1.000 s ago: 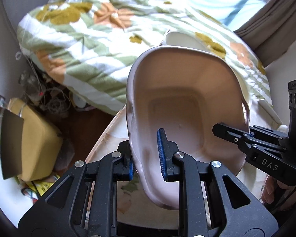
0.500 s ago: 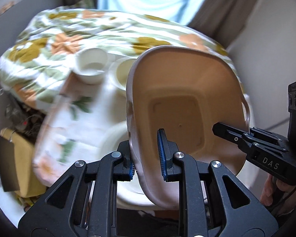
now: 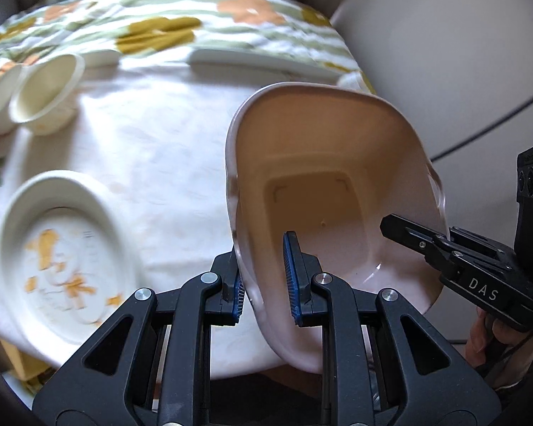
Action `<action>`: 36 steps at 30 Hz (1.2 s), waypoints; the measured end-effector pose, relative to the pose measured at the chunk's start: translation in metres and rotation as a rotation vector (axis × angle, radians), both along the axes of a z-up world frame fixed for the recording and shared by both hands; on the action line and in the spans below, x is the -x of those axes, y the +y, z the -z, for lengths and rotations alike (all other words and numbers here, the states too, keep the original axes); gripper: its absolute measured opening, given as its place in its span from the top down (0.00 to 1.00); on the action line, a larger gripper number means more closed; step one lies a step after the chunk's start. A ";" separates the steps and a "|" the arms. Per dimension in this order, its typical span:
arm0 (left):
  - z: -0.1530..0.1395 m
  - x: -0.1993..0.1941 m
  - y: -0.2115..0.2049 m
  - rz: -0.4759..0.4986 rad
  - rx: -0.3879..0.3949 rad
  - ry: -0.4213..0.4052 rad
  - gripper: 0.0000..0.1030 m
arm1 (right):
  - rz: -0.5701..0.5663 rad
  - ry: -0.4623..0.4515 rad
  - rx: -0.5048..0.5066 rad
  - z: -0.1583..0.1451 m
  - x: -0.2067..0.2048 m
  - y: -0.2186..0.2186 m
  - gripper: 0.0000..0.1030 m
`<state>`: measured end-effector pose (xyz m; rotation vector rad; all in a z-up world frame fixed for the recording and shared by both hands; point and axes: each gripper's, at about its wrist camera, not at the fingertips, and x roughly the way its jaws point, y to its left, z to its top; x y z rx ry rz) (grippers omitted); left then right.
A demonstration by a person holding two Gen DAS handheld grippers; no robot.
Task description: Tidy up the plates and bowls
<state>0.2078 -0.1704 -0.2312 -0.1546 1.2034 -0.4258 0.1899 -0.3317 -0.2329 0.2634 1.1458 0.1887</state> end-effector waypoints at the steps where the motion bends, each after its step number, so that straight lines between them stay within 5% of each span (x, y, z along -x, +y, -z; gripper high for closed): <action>1: 0.008 -0.001 -0.008 0.015 -0.005 0.009 0.83 | 0.012 0.009 0.001 0.006 0.001 -0.006 0.88; 12: 0.053 0.002 -0.036 0.066 -0.069 0.026 0.83 | 0.063 0.055 -0.007 0.059 0.005 -0.041 0.88; 30: 0.074 0.001 -0.053 0.099 -0.213 0.020 0.83 | 0.125 0.087 -0.053 0.079 0.010 -0.046 0.88; 34: 0.076 -0.003 -0.056 0.104 -0.224 0.021 0.83 | 0.177 0.090 -0.106 0.081 0.012 -0.054 0.55; 36: 0.077 -0.004 -0.057 0.106 -0.226 0.021 0.83 | 0.190 0.087 -0.129 0.081 0.014 -0.056 0.55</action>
